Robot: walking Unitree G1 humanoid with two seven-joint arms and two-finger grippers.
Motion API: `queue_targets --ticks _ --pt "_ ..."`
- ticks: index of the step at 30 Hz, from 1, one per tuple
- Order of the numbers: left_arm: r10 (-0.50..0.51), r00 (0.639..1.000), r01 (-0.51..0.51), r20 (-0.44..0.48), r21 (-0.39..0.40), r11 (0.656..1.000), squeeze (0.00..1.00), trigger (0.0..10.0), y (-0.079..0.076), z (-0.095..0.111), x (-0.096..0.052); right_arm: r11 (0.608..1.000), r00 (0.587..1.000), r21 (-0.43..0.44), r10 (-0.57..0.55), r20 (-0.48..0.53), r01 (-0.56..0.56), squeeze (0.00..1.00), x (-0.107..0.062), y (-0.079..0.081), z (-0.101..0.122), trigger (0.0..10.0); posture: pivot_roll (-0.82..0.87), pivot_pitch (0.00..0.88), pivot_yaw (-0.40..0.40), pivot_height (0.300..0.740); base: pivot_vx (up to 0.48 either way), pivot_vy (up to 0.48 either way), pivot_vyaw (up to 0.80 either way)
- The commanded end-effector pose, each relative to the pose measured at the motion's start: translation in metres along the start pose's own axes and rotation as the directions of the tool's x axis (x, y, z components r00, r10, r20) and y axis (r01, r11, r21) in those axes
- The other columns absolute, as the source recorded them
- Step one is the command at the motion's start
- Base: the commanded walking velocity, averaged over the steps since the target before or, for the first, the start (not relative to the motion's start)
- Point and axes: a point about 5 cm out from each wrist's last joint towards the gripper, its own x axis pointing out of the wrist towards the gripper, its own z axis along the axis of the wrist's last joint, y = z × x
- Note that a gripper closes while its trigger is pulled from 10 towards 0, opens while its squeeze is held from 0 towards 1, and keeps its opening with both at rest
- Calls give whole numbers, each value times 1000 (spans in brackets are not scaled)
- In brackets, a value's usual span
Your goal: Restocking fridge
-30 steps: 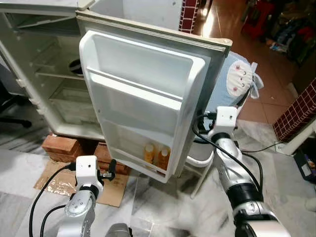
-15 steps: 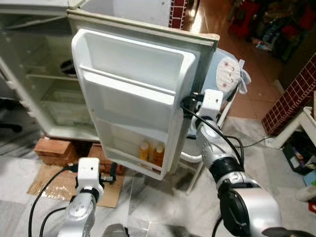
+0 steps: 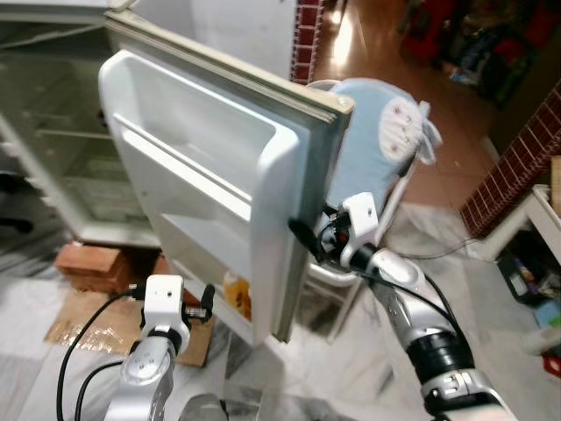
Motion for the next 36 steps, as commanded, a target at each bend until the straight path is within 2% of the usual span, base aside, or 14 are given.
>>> queue_targets --ticks 1,3,5,8,11,15,18,21,22,24,29,30,33,36 --pt "26 1000 -26 0 -18 999 0 10000 3 1 -2 983 981 -33 -182 -70 180 0 -6 -32 -4 10000 90 0 -45 740 0 0 0" --pt "32 999 -32 -2 -19 999 0 10000 4 0 -3 975 968 -43 -223 -114 219 0 -8 -40 -7 10000 100 0 -49 740 0 0 0" --pt "33 999 -33 0 -10 999 0 10000 4 0 -5 985 976 -89 -158 -147 146 0 -9 -44 -8 10000 110 0 -51 740 0 0 0" --pt "38 999 -38 -2 -12 999 0 10000 6 0 -6 997 989 -15 -77 -129 75 0 -7 -42 -8 10000 111 0 -50 740 0 0 0" --pt "40 999 -40 -4 -13 999 0 10000 6 0 -6 998 990 -35 -62 -123 58 0 -6 -41 -8 10000 106 0 -45 740 0 0 0" --pt "26 1000 -26 -12 -1 1000 0 10000 5 1 -4 978 976 -51 -206 -78 202 0 9 -37 3 10000 99 0 -36 740 0 0 0" --pt "28 1000 -27 -6 13 1000 0 10000 5 4 -3 969 969 11 -246 26 246 0 30 -16 30 10000 110 0 -32 740 0 0 0" --pt "33 999 -33 -6 15 999 0 10000 7 4 -4 974 973 51 -223 57 220 0 36 -5 38 10000 115 0 -33 740 0 0 0" --pt "36 999 -36 -8 16 999 0 10000 8 3 -4 984 985 109 -150 85 141 0 40 8 42 10000 120 0 -37 740 0 0 0" --pt "40 999 -40 -9 14 999 0 10000 9 2 -4 993 990 115 -6 139 -10 0 42 28 47 10000 119 0 -41 740 0 0 0" --pt "37 999 -37 -11 12 999 0 10000 7 2 -4 958 958 169 196 209 -233 0 33 46 49 10000 110 0 -42 740 0 0 0" --pt "31 999 -31 -11 13 999 0 10000 6 2 -3 907 911 161 352 216 -389 0 19 54 45 10000 101 0 -40 740 0 0 0" --pt "21 1000 -21 -8 16 1000 0 10000 4 3 -1 786 793 129 579 188 -604 0 -21 57 31 10000 94 0 -39 740 0 0 0" --pt "23 1000 -23 -8 17 1000 0 10000 5 4 0 785 795 127 600 89 -606 0 -42 40 9 10000 90 0 -38 740 0 0 0"
